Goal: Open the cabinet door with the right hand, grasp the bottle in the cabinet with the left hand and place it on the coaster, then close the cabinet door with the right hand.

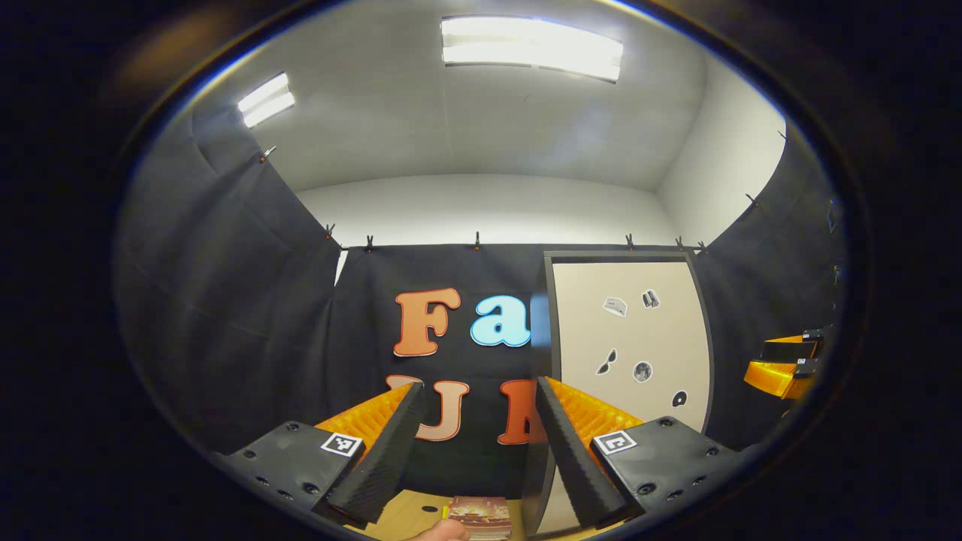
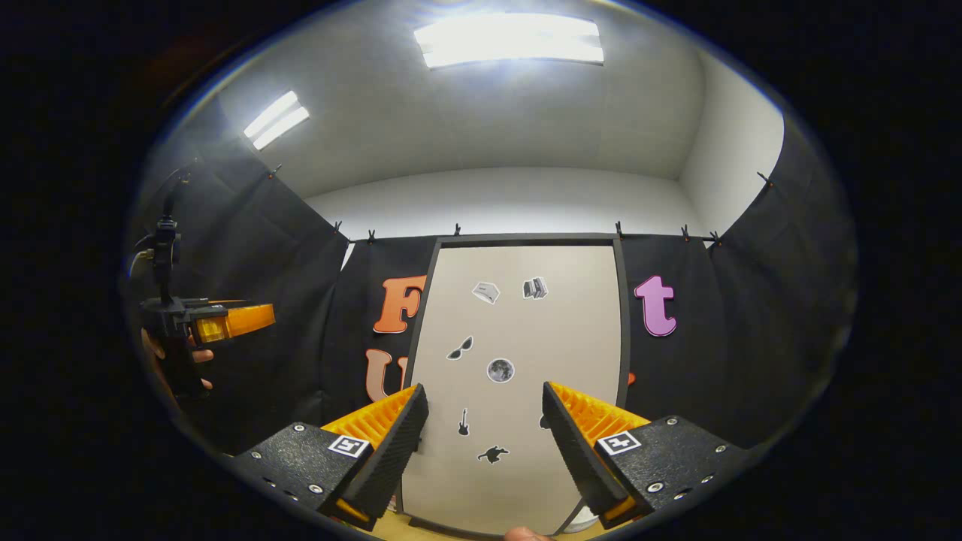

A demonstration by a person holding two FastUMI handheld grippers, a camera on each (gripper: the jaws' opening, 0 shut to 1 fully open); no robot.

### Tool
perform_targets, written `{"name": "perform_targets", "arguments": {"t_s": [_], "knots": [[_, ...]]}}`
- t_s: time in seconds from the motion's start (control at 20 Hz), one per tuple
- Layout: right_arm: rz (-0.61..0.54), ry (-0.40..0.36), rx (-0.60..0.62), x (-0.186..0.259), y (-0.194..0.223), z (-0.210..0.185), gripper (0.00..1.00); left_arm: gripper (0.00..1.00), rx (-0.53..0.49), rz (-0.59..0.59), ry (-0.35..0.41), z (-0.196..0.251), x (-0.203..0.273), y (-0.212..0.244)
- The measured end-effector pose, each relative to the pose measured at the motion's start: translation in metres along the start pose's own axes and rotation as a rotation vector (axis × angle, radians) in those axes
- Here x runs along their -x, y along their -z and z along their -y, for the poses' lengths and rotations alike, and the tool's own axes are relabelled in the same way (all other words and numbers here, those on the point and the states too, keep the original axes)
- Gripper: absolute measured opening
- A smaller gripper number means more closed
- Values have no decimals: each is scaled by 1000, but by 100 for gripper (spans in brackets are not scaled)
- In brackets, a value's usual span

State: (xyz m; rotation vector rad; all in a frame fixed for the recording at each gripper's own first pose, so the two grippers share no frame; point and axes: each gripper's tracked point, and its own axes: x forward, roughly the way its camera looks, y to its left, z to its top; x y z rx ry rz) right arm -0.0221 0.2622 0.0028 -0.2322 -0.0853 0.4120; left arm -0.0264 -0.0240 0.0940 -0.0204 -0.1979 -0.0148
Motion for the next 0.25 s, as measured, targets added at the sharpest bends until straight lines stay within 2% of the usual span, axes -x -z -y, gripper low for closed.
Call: {"name": "perform_targets", "arguments": {"t_s": [0.25], "knots": [[-13,-32,-18,-12,7,-18,94,93,-26,4,-24,-10,1,-1]]}}
